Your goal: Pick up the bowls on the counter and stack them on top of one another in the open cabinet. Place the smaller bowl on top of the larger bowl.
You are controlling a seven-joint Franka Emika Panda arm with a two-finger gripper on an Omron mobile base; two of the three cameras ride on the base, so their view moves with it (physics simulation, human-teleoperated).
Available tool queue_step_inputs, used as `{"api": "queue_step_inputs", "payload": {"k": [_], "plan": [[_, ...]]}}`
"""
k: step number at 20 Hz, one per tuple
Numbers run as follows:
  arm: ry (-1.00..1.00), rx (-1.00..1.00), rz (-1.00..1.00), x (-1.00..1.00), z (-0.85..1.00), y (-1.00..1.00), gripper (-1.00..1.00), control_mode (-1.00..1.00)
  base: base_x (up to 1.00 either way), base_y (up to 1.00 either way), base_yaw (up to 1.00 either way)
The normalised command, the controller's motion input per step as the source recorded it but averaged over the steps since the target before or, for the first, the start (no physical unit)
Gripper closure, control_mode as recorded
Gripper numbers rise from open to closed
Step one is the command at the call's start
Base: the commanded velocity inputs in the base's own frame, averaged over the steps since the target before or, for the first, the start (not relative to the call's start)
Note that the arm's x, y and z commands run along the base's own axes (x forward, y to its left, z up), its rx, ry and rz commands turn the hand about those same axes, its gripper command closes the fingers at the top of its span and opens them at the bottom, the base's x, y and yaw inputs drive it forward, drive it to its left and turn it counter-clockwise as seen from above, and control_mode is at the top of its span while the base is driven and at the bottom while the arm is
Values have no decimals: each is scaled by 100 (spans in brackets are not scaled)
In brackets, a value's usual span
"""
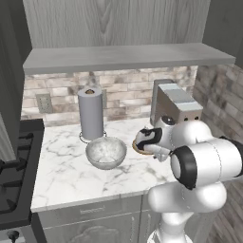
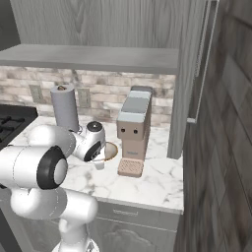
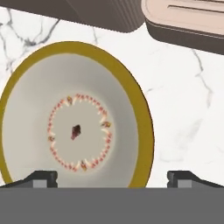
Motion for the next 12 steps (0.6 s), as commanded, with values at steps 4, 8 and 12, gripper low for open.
{"api": "queue_step_inputs", "payload": {"k": [4, 8, 12], "plan": [[0, 6, -1, 0, -18, -6, -100, -100, 0, 0, 0], [0, 6, -2, 10, -16, 0, -100, -100, 0, 0, 0], [0, 5, -2, 17, -18, 0, -100, -100, 0, 0, 0]]}}
